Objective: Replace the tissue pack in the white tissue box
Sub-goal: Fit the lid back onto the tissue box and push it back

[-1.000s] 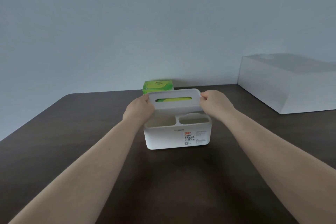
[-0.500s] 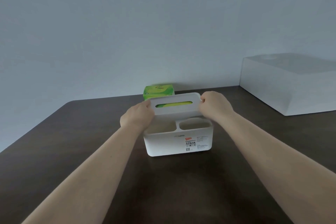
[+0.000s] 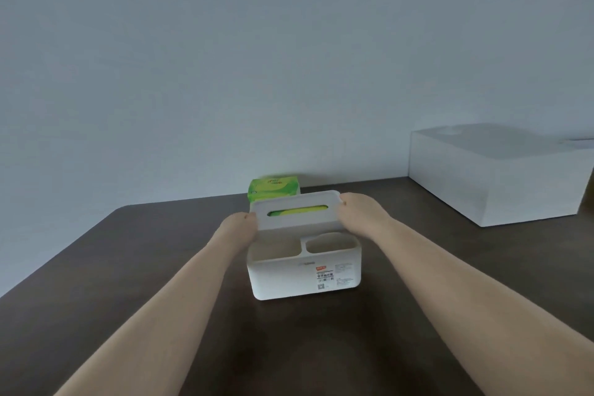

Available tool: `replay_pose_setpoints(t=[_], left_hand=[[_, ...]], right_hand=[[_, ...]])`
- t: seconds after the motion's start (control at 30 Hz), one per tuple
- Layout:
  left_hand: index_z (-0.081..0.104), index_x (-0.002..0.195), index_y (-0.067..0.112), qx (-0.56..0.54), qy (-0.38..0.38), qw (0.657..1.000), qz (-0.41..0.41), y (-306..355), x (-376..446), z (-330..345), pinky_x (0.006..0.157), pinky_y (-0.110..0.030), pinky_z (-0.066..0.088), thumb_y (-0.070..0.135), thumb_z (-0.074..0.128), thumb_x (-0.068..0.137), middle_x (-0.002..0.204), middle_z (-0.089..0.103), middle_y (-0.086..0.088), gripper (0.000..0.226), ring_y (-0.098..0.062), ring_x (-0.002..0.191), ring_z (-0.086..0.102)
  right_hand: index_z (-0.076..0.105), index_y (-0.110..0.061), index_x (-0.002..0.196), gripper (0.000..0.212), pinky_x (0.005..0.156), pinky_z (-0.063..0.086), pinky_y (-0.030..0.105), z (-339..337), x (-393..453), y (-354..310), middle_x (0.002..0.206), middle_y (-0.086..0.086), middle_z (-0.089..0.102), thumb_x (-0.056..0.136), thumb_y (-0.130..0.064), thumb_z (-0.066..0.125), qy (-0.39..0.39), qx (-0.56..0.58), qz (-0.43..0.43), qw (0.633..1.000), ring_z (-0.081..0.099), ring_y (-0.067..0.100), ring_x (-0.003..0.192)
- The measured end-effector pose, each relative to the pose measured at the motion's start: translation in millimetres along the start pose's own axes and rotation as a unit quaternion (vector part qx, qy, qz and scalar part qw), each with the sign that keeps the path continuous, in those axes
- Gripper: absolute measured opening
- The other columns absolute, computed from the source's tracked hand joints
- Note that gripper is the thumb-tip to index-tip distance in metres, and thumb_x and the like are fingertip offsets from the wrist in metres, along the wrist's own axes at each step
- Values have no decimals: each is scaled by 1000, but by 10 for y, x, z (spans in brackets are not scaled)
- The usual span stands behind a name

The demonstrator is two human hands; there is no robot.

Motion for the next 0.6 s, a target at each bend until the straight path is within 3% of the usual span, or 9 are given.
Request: replay_pose_setpoints(t=[0.17,0.23,0.3,0.37,0.43,0.5,0.53,0.6], left_hand=[[53,128,1,-51,-24,998,-32,-43,-38,44,97,-41,47,46,23,97,123,61,-19,62,-36,110,58],[49,133,6,-97,-66,990,-75,-120,-122,63,86,-43,54,60,27,91,119,62,-14,72,-33,97,63],[47,135,13,-100,-118,984,-92,-148,-298,52,81,-40,56,74,34,80,126,62,-9,83,-28,94,67],[44,135,19,-66,-166,980,-87,-176,-506,55,71,-34,58,76,44,75,133,59,-6,83,-25,89,72],[49,128,19,-53,-201,974,-84,-212,-702,62,60,-28,59,63,48,83,128,61,-5,63,-24,79,75],[57,119,13,-105,-207,968,-99,-233,-832,96,54,-26,58,39,43,91,114,69,-11,41,-28,73,75],[60,115,8,-141,-181,968,-101,-233,-822,111,55,-28,60,27,42,92,109,71,-15,35,-30,71,75],[59,100,0,-179,-107,974,-91,-186,-765,119,62,-35,62,12,44,90,106,68,-17,22,-31,71,71]], right_hand=[[58,-9,120,39,84,41,35,-50,-129,-14,118,10,62,96,-17,30,-35,57,-5,998,56,29,102],[57,-7,118,38,85,39,33,-100,-232,2,120,13,58,99,-24,29,-69,61,14,996,54,28,103],[48,-9,134,51,85,44,38,-99,-426,67,136,12,50,99,-41,30,-116,90,66,987,51,28,117],[37,-19,144,59,79,55,43,-54,-652,114,147,4,41,95,-52,35,-155,121,95,976,46,29,129],[38,-21,141,57,69,60,42,-14,-825,162,136,7,51,94,-53,37,-183,110,118,970,58,31,115],[42,-11,133,51,57,59,34,48,-924,189,103,19,65,96,-45,34,-193,145,161,957,67,29,73],[44,-5,128,46,50,56,29,69,-947,189,87,22,65,97,-37,32,-186,171,177,951,63,26,58],[49,3,112,33,45,53,26,78,-927,151,73,23,62,95,-19,31,-142,200,183,952,57,25,47]])
Point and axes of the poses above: each hand's wrist, its own x-axis towards the middle knuckle, its own z-axis out of the palm, y = z × x, the point moved 6 cm from there along x, towards the middle knuckle
